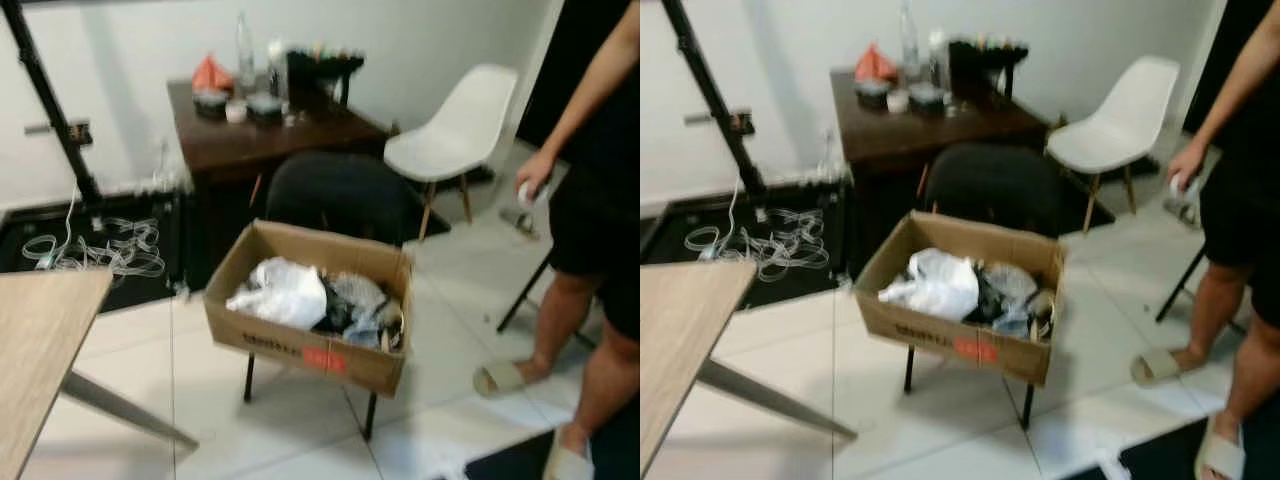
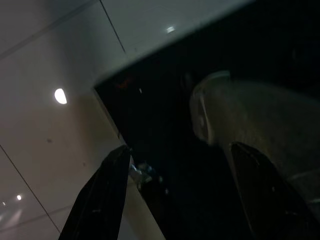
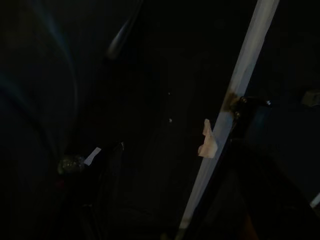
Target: Picking trash to rubbish bin
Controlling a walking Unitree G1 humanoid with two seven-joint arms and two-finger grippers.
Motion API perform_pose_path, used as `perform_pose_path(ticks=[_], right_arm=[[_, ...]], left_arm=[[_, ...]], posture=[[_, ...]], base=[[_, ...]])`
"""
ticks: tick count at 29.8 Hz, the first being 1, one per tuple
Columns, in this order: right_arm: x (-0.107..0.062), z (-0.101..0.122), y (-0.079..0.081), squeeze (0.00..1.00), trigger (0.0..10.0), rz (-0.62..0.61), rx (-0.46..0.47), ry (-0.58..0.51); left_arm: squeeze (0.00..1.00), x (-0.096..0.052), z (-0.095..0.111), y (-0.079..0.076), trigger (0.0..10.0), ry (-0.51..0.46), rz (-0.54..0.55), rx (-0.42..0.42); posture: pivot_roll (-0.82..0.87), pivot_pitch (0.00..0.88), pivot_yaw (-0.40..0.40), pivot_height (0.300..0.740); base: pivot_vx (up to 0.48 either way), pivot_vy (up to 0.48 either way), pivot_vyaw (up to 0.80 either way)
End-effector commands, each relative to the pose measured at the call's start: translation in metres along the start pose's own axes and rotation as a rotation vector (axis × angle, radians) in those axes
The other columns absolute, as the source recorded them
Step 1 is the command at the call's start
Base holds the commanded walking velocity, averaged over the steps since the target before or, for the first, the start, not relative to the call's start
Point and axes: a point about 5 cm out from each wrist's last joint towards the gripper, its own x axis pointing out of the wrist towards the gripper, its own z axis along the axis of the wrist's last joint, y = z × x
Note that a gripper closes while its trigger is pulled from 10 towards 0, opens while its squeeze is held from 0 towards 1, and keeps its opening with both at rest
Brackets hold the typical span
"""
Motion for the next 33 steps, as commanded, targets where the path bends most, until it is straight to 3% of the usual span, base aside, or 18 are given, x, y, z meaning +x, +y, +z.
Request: perform_pose_path(ticks=[1,7,33], right_arm=[[0.0001,-0.0033,0.0106,0.0,10.0,0.038,-0.001,0.011],[0.0001,-0.0017,0.0145,0.0,10.0,0.07,0.053,0.004],[-0.0002,-0.0051,0.0173,0.0,10.0,0.123,0.046,0.03]], left_arm=[[0.0,-0.0026,-0.0098,0.0052,10.0,0.038,0.017,-0.001],[0.0,-0.0024,-0.0109,0.0037,10.0,0.043,0.013,0.003],[0.0,-0.0022,-0.0167,0.0023,10.0,0.107,0.026,0.056]], posture=[[-0.11,0.103,0.067,0.74],[-0.1,0.111,0.069,0.74],[-0.11,0.082,0.06,0.74]], base=[[0.0,0.0,0.0],[0.0,0.0,0.59],[0.0,0.0,0.71]])
